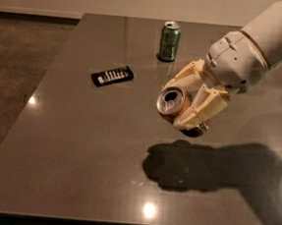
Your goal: Place orange can upright
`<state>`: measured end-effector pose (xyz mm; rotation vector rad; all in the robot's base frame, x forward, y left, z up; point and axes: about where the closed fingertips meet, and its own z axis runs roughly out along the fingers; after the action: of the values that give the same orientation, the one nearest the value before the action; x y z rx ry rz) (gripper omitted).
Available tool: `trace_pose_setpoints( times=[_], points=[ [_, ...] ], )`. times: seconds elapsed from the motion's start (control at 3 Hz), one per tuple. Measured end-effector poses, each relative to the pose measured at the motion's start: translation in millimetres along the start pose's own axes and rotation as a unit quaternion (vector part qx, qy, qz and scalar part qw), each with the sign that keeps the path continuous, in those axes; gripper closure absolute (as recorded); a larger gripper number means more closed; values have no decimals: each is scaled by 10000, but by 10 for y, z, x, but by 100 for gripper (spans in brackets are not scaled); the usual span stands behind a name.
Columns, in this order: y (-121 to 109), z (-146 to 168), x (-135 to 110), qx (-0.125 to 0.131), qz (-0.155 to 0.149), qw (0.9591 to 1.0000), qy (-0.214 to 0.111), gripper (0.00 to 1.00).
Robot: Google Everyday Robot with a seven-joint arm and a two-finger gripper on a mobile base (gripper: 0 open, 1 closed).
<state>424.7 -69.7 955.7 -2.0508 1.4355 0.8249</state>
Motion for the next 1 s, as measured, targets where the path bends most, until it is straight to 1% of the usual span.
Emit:
trace_pose_setpoints(
  times=[0.33, 0.67, 1.0],
  points=[
    [57, 44, -70, 92, 545, 9968, -582, 100],
    [68, 107, -109, 139, 811, 9899, -1151, 100],
    [53, 195, -97, 202, 962, 9805, -1700, 100]
  ],
)
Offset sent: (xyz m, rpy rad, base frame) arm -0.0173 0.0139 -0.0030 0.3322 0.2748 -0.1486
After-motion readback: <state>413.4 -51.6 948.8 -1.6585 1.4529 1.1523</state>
